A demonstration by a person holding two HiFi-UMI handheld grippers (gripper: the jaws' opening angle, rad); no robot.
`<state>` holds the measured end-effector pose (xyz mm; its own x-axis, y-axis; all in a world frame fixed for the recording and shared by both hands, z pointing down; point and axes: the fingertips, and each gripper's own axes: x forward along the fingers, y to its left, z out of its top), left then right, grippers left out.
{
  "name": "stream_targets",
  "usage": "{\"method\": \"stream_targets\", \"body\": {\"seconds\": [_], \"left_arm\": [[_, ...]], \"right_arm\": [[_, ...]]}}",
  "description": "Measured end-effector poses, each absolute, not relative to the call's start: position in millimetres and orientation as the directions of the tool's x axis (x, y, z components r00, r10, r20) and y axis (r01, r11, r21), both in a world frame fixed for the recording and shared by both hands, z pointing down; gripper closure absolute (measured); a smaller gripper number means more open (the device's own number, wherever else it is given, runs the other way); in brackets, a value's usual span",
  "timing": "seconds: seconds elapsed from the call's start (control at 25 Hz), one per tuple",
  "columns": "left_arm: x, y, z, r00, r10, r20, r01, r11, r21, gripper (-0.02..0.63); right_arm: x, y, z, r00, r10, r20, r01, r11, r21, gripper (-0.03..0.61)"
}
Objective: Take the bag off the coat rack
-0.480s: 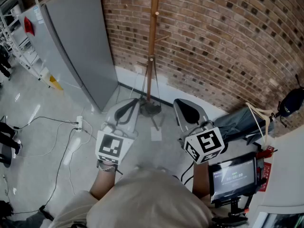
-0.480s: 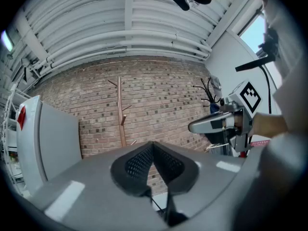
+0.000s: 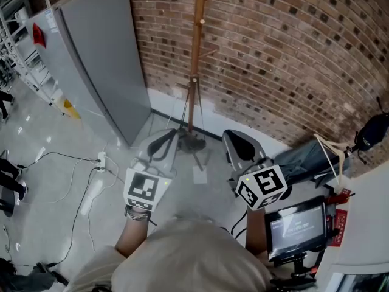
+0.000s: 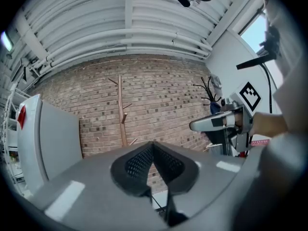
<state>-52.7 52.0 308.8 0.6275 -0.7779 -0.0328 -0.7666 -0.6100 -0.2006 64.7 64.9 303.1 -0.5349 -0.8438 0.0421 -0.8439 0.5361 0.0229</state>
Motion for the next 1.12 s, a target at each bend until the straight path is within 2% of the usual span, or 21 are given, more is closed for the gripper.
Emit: {"method": "stream_targets", "body": {"seconds": [0.4, 0.76, 1.12], "left_arm": [[-63.3, 46.8, 320.0, 0.642, -0.767, -0.007, -0.754, -0.63, -0.189, 0.615], [-93.1, 43.8, 333.0, 0.669, -0.743, 0.0, -0.733, -0.661, -0.161, 0.614], [-93.2, 33.4, 333.7, 0.704, -0.71, -0.012, -0.703, -0.694, -0.154, 0.614]], "right_arm": [[35.6, 65.9, 304.7, -0.593, -0.804, 0.038, -0.804, 0.594, 0.033, 0.577], [24.6, 70.9, 311.2, -0.508, -0.861, 0.035, -0.86, 0.509, 0.032, 0.577], [22.8, 64.4, 316.0, -0.461, -0.886, 0.047, -0.886, 0.463, 0.027, 0.576]]}}
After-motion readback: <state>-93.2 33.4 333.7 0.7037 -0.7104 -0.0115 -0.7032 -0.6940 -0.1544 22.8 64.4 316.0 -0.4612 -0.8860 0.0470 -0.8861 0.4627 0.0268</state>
